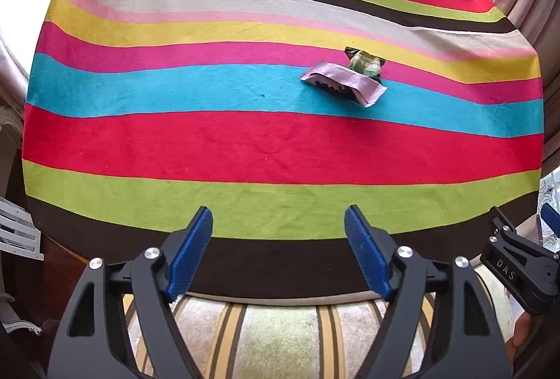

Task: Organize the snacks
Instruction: 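Move both open tools back toward the pink bar and green bag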

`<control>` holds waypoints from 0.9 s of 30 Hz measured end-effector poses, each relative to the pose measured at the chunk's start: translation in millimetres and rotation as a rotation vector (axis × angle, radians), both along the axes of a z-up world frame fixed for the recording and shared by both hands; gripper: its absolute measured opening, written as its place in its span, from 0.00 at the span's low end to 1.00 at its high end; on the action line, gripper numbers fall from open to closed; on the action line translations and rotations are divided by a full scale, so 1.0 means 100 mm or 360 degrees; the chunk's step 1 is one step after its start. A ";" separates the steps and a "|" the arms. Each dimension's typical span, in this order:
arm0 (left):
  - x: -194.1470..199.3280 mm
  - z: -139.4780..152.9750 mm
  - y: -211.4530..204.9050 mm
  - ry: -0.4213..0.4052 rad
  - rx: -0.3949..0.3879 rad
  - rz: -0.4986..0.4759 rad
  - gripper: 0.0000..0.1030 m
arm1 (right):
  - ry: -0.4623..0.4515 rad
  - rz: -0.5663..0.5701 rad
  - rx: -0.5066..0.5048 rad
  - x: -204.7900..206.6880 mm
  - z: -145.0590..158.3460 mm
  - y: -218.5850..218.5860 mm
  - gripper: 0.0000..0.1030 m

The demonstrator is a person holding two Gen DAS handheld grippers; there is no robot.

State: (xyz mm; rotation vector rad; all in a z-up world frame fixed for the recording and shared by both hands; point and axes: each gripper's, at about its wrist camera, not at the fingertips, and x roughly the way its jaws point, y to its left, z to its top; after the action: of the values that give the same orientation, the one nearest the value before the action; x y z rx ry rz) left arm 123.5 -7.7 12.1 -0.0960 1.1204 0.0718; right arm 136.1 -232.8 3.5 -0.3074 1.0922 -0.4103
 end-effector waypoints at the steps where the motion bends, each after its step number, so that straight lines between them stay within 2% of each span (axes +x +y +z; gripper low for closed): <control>1: 0.00 0.00 0.01 0.0003 0.0015 0.0003 0.75 | -0.0004 -0.0010 -0.0030 0.02 -0.01 0.01 0.86; 7: 0.05 0.00 -0.04 0.0034 0.0077 0.0020 0.75 | -0.0072 -0.0038 -0.0020 0.10 0.06 0.07 0.86; 11: 0.09 0.05 -0.12 0.0027 0.0121 0.0003 0.75 | -0.0079 -0.0067 -0.0084 0.20 0.05 0.12 0.86; 15: 0.14 0.09 -0.16 0.0021 0.0147 0.0008 0.75 | -0.0089 -0.0065 -0.0070 0.26 0.05 0.20 0.86; 17: 0.17 0.09 -0.16 0.0024 0.0150 0.0012 0.75 | -0.0079 -0.0072 -0.0034 0.31 0.05 0.24 0.86; 27: 0.26 0.12 -0.09 0.0023 0.0176 0.0063 0.75 | -0.0051 -0.0191 -0.0061 0.54 0.04 0.35 0.86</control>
State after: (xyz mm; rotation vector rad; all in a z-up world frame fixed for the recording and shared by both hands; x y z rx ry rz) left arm 149.2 -16.3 24.1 -0.0191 1.1270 0.1697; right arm 190.5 -197.8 7.3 -0.2688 1.0754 -0.5417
